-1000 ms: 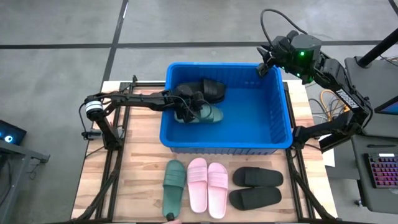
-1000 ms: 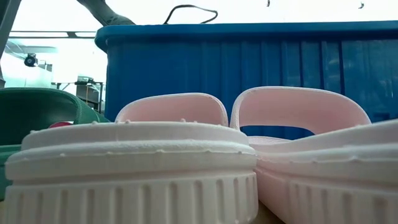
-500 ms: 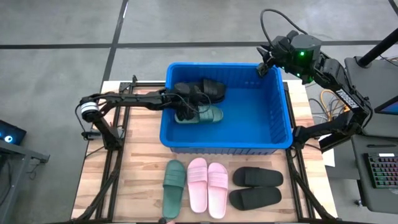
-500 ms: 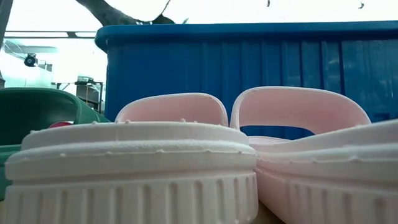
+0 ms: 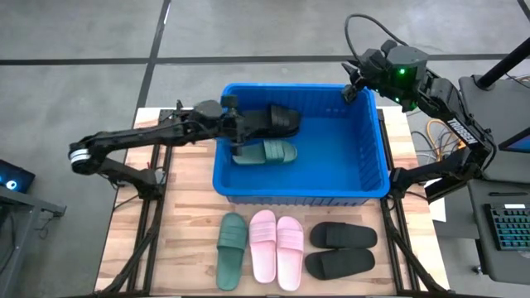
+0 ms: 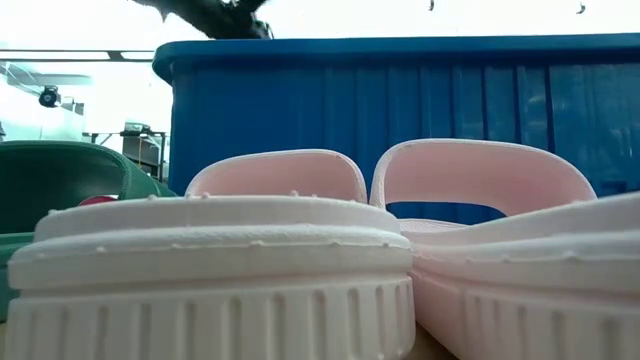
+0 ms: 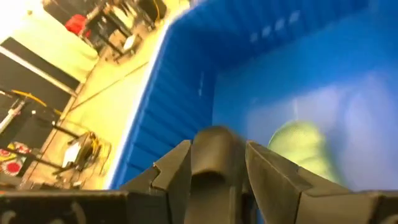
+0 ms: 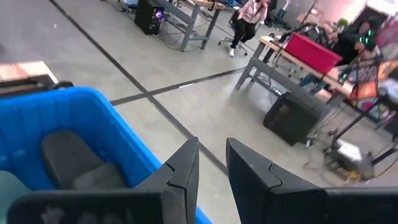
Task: Pick and place slides into bin
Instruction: Put the green slipper into the blue bin
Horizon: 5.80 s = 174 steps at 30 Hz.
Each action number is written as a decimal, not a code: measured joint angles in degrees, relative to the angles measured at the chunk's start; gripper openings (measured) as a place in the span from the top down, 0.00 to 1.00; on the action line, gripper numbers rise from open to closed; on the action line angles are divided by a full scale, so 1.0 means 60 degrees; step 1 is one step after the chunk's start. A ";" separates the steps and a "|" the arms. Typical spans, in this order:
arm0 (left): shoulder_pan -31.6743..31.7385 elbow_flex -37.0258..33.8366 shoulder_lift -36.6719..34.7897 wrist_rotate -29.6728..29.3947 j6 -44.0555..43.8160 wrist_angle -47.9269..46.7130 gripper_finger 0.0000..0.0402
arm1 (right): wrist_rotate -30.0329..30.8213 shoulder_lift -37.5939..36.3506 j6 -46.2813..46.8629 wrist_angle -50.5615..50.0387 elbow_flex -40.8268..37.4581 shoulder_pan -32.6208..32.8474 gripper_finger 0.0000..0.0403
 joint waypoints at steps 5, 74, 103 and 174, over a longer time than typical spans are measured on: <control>-0.0867 0.0492 -0.0996 -0.0109 -0.1934 -0.0546 0.66 | -0.0021 0.0103 -0.0548 -0.0017 -0.0004 -0.0015 0.82; -0.9271 0.0995 0.2929 0.1823 -1.6126 -0.3907 0.73 | -0.0106 0.0106 0.0013 -0.1020 -0.0908 -0.0011 0.82; -0.9814 0.3674 0.4894 -0.2864 -1.4188 -0.8292 0.81 | -0.0102 0.0106 -0.0178 -0.0889 -0.1413 -0.0015 0.82; -0.9859 0.2329 0.5061 -0.2133 -1.3546 -0.7785 0.98 | -0.0095 0.0106 -0.0766 -0.0846 -0.1413 -0.0015 0.82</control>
